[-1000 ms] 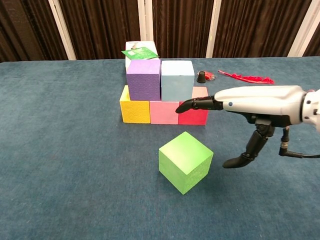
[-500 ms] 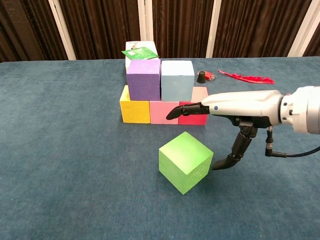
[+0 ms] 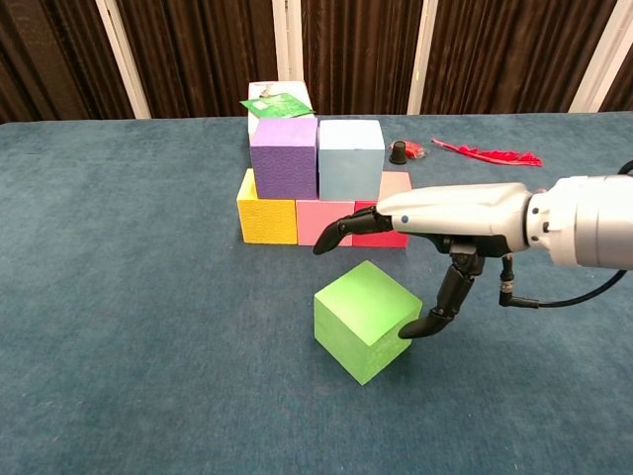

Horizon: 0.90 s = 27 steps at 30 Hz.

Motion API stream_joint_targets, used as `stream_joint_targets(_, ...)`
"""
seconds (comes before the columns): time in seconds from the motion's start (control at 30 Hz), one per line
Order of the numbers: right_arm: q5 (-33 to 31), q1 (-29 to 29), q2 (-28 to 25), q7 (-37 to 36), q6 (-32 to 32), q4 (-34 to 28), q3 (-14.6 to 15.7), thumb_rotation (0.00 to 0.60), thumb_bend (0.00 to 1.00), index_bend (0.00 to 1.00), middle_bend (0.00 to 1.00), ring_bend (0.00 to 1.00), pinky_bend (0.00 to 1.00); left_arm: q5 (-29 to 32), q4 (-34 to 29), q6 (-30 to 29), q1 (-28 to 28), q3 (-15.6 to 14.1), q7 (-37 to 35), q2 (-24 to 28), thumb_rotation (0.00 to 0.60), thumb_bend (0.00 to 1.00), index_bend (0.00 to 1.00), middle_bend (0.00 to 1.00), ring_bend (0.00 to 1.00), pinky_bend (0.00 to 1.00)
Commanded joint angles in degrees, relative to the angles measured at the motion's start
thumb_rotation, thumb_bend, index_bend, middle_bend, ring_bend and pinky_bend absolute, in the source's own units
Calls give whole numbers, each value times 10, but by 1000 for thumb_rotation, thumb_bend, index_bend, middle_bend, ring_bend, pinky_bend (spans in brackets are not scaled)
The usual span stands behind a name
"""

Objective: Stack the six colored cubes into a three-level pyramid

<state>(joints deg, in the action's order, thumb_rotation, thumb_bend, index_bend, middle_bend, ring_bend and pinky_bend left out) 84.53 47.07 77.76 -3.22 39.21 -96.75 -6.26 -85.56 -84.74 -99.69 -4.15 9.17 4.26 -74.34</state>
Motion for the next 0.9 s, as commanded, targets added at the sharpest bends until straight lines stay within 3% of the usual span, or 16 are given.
stream_joint_targets(0.03, -4, 4, 4, 4, -3, 4, 1, 600, 242, 153, 144, 0, 0, 1, 0, 1, 0, 1, 0, 0, 600, 360, 129, 61, 0, 0)
stream_joint_targets(0.5, -22, 7, 13, 10, 5, 26, 10, 600, 242, 211, 211, 23, 0, 3, 1, 4, 0, 4, -1, -3, 600, 361, 129, 61, 0, 0)
stream_joint_targets(0.9, 0, 9, 20, -20, 18, 38, 21, 600, 242, 236, 218, 34, 0, 2, 3, 2, 1, 7, -1, -10, 600, 363, 129, 61, 0, 0)
